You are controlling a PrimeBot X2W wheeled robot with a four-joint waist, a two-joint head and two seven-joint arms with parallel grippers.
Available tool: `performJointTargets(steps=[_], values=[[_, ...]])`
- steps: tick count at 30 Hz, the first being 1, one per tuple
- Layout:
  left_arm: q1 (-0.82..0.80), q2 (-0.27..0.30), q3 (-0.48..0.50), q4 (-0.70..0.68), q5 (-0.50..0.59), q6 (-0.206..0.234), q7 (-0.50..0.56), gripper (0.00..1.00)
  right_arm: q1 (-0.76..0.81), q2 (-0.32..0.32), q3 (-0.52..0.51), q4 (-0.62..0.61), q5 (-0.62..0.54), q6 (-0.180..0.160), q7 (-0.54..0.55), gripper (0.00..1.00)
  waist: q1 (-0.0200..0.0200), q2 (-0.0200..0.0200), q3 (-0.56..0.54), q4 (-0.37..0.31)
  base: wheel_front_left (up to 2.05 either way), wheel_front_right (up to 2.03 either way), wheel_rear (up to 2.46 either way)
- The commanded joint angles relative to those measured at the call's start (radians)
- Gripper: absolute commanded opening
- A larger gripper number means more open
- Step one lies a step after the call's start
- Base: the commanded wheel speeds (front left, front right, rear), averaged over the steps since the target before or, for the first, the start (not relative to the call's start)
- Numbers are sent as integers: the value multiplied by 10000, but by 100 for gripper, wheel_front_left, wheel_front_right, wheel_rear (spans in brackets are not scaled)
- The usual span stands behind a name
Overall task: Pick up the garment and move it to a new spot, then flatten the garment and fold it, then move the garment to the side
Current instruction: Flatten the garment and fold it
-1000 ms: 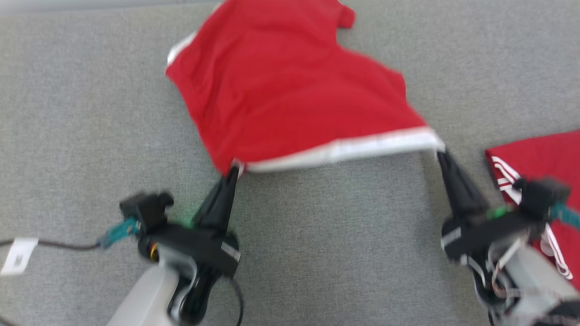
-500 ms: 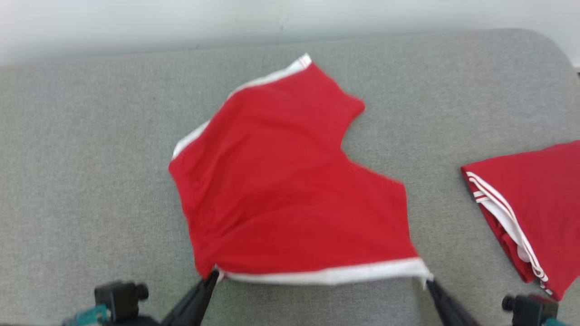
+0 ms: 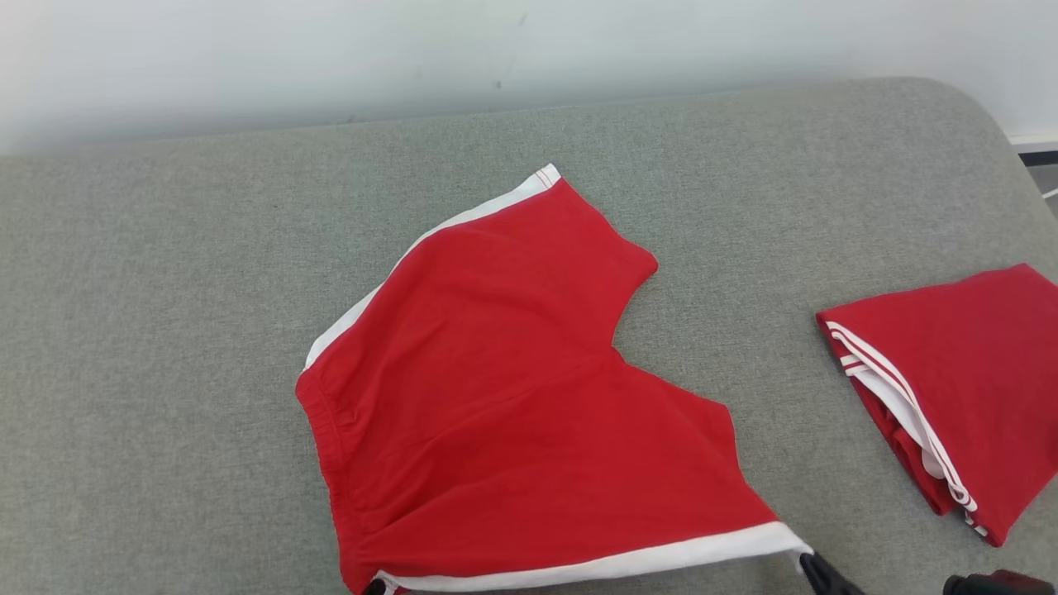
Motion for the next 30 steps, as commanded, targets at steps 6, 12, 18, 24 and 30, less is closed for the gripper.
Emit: performJointTargets(steps=[6,12,18,24,30], values=[[-140,-123,155,-286,-4,36,-211,0,-1039,22,-430,-250,-471,-7,-515,0,1,1,199,138,0,0,0],[-642,-226,277,-206,109,80,-284,0,-2624,-84,-395,97,-578,-7,-1140,0,1,1,589,283,0,0,0],[-1679,-692,367,67,262,36,-560,0,-5232,-628,205,1351,-458,-7,-1693,0,1,1,1203,724,0,0,0],[-2941,-1197,424,605,377,-108,-840,0,-7863,-1381,1122,2921,61,-7,-2100,0,1,1,1842,1324,0,0,0],[-4349,-1895,455,1435,295,-461,-1304,0,-10626,-2064,2398,5186,691,-7,-2544,0,1,1,2509,2056,0,0,0]])
